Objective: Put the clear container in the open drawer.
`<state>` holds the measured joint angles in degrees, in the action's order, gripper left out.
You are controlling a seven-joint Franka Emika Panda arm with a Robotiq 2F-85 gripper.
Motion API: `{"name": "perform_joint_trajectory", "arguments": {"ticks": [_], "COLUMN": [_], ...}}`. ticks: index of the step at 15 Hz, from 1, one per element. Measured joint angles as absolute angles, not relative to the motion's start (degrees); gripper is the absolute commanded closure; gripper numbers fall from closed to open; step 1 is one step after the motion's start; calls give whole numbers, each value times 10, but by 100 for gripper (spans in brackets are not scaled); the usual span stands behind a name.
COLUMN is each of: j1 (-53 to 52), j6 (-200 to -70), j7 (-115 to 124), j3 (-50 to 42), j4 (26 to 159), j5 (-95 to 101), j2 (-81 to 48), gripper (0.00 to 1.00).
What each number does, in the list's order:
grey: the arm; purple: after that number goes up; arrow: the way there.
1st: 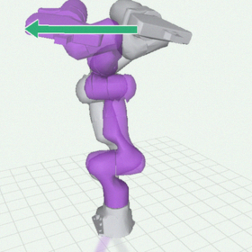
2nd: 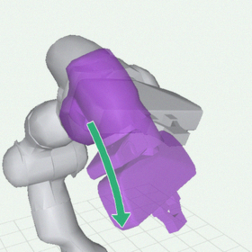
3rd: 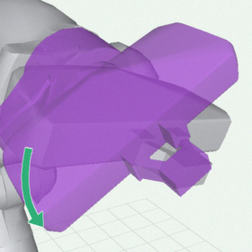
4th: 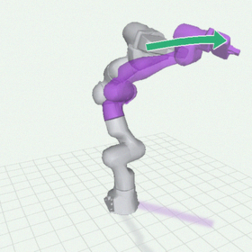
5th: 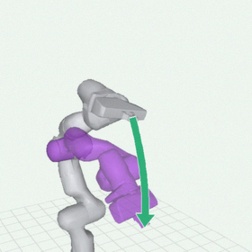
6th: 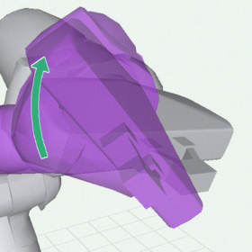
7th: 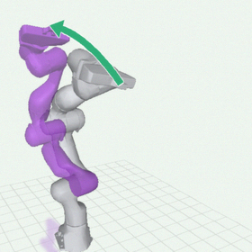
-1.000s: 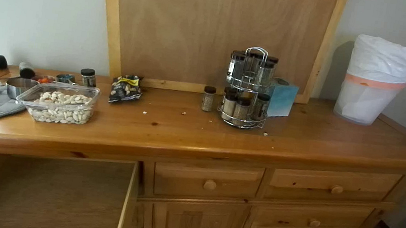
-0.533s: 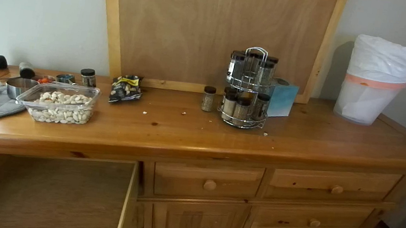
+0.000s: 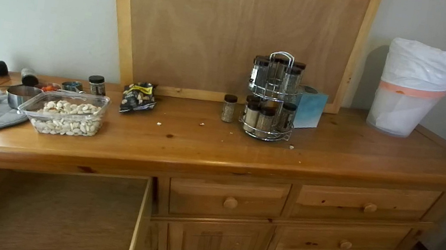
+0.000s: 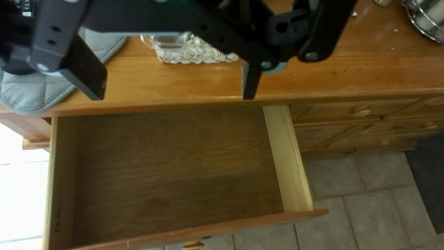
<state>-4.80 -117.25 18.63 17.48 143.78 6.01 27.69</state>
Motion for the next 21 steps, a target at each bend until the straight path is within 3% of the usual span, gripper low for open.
{"name": "perform_joint_trajectory", "arguments": {"ticks": [8, 21], "j1": [-40, -80], "j6": [-1279, -1304], "j7": [144, 176], "j3": [129, 126], "j4": [1415, 1212], "j5": [78, 116], "j2": [178, -78], "gripper": [0, 0]}}
